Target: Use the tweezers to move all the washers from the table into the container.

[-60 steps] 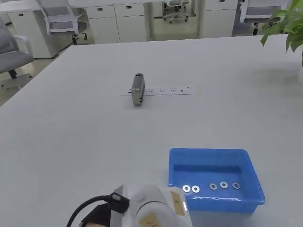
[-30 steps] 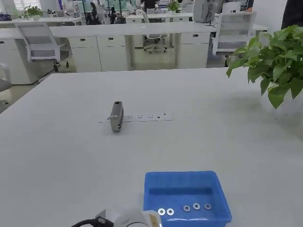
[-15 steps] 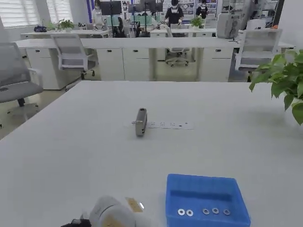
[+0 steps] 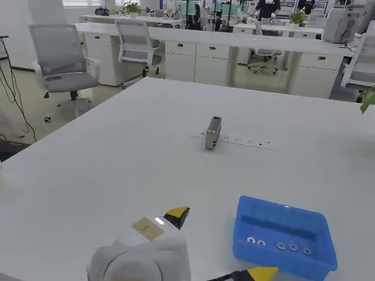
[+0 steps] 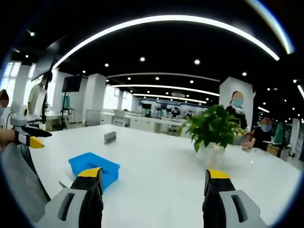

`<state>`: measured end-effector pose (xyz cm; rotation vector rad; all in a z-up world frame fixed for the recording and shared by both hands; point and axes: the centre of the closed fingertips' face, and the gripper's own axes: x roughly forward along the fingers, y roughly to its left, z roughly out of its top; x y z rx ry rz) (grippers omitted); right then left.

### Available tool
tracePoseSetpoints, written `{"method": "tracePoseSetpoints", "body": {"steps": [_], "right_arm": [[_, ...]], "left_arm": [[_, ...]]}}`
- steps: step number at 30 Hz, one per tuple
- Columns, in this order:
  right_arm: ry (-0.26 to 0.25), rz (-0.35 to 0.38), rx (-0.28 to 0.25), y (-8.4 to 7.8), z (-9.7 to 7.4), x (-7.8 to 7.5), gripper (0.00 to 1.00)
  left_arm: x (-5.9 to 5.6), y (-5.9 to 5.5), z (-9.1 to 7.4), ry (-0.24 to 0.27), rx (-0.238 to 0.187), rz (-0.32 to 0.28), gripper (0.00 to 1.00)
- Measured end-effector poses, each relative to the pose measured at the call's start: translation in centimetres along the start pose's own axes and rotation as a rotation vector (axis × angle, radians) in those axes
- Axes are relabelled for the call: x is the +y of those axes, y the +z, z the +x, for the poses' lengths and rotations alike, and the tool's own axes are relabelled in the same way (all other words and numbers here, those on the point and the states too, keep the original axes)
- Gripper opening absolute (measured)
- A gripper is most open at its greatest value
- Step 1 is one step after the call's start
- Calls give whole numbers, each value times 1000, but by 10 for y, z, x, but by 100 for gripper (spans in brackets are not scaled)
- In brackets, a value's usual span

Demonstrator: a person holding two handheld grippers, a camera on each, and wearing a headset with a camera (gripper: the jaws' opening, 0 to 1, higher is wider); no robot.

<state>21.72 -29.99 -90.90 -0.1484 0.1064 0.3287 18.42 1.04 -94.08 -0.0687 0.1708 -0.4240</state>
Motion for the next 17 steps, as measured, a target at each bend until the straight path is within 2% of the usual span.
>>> {"method": "tracePoseSetpoints", "body": {"steps": [2,3,4,6,7,10,12,15,17], "right_arm": [[0,8,-1,0,-1,0,84],[-1,13,-2,-1,-1,-3,84],[-2,18,-2,-2,-1,-4,84],[-7,39,1,-4,0,-9,84],[-7,42,2,-4,-1,-8,84],[1,95,19,-9,0,-10,84],[1,109,26,-11,-1,-10,83],[-10,112,15,-8,-3,-9,82],[-15,116,20,-9,-3,-9,82]], "left_arm": [[-2,2,0,5,-8,8,98],[0,4,0,19,-19,38,98],[5,9,0,55,-35,78,98],[7,13,-2,64,-61,69,99],[6,14,-3,56,-81,41,99],[10,11,-3,73,-64,25,99],[11,7,-3,81,-43,46,99],[8,9,-2,74,-48,88,99],[7,6,-1,65,-33,96,97]]}}
